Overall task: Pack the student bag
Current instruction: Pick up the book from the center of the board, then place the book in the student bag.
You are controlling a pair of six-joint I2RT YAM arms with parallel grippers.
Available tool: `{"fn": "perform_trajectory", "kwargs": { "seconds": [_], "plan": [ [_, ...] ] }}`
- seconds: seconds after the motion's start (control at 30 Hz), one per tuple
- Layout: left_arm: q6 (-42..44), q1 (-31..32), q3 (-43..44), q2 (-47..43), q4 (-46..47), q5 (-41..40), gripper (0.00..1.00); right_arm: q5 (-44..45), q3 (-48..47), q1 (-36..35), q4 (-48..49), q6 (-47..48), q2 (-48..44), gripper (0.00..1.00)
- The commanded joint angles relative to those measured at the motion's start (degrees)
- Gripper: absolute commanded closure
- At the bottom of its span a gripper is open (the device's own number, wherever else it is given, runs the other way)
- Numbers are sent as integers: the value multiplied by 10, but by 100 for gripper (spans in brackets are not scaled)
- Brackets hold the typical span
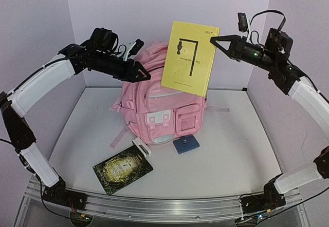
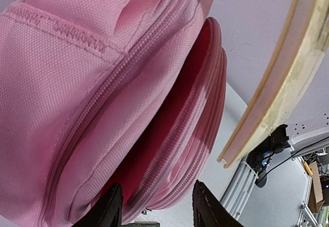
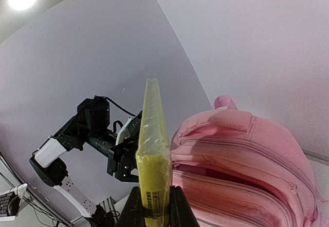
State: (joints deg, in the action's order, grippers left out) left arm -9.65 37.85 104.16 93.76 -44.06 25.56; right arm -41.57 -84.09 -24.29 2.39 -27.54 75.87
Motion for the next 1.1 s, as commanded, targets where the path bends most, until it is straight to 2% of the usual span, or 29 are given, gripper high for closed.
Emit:
{"fn": "perform_trajectory", "kwargs": {
  "seconds": [0.0,0.07,0.17,0.5,0.77,1.07],
  "plan": [
    [32,1,12,-7,11,40,61,10,-74,3,65,33,13,100],
    [42,2,-6,-15,27,65,70,4,-92,3,71,42,18,100],
    [55,8,-16,-18,33,83,79,0,-110,3,82,57,19,100],
    [95,26,-25,-6,7,98,99,-66,-180,3,148,56,82,100],
    [144,31,-50,-18,0,148,100,-176,-226,2,273,18,157,100],
    [167,32,-44,-12,-27,183,100,-265,-287,2,434,-82,246,100]
  ]
}}
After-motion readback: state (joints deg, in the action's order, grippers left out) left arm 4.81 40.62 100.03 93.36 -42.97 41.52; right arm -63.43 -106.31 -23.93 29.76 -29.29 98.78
